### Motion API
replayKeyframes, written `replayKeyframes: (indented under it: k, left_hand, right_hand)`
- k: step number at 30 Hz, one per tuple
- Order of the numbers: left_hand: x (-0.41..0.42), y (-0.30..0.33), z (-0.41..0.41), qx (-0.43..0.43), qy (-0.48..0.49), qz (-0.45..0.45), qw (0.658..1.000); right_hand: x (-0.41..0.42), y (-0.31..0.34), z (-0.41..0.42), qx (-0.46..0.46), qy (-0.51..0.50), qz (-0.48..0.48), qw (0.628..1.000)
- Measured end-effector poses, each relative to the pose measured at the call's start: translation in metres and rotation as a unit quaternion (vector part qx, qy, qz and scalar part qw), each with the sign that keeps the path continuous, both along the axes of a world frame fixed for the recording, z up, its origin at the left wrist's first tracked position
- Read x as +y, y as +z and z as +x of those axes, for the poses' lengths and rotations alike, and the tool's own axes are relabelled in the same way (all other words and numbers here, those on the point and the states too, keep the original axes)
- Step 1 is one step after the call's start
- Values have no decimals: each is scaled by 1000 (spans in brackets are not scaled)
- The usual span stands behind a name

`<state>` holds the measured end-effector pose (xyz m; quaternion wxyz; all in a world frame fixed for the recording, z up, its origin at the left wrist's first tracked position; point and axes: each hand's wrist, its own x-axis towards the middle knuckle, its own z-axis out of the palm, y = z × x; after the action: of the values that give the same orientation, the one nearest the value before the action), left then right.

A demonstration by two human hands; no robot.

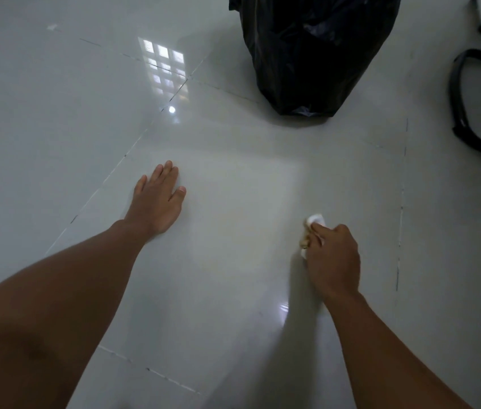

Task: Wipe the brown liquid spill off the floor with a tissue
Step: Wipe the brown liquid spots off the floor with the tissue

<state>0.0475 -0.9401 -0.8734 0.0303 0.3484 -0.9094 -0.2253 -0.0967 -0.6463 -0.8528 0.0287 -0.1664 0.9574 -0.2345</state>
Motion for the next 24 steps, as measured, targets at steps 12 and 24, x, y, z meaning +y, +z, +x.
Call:
replayKeyframes:
  k: [12,24]
  left_hand:
    - [2,-4,-2,-14,-6,-28,999]
    - [6,2,-11,-30,22,4,999]
  right_hand:
    - [-51,-14,104,64,241,-26,968]
    - [19,-12,135,87,76,-40,992]
